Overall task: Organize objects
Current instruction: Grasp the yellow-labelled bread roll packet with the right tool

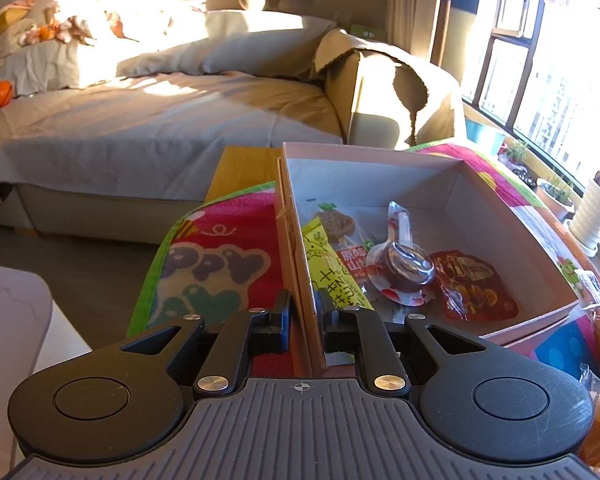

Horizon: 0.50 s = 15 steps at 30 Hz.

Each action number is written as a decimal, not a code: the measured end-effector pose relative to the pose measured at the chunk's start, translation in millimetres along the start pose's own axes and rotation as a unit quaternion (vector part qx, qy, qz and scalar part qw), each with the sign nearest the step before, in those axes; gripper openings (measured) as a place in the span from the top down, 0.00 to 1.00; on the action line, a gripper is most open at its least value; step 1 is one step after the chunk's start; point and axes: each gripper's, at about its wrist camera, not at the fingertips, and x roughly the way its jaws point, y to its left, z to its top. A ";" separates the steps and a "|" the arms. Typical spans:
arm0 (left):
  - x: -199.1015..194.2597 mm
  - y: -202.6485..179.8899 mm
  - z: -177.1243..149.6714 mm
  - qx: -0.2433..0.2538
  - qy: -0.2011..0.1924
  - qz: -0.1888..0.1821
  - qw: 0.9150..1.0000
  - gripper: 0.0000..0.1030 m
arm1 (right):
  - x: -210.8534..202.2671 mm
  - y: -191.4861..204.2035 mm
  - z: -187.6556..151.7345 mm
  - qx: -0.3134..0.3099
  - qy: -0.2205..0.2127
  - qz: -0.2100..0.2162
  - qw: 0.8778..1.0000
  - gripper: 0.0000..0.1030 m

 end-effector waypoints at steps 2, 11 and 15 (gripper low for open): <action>0.2 -0.1 -0.5 0.000 0.000 0.000 1.000 0.85 | 2.6 0.9 0.3 -0.002 0.002 0.001 1.000 0.19; -0.2 0.2 -0.5 0.000 0.000 -0.001 1.000 0.85 | 21.0 1.6 -0.5 -0.009 0.022 0.006 1.000 0.17; -0.3 0.2 -0.5 0.000 0.000 0.000 1.000 0.85 | 29.1 -0.8 -4.4 -0.007 0.037 0.016 0.999 0.16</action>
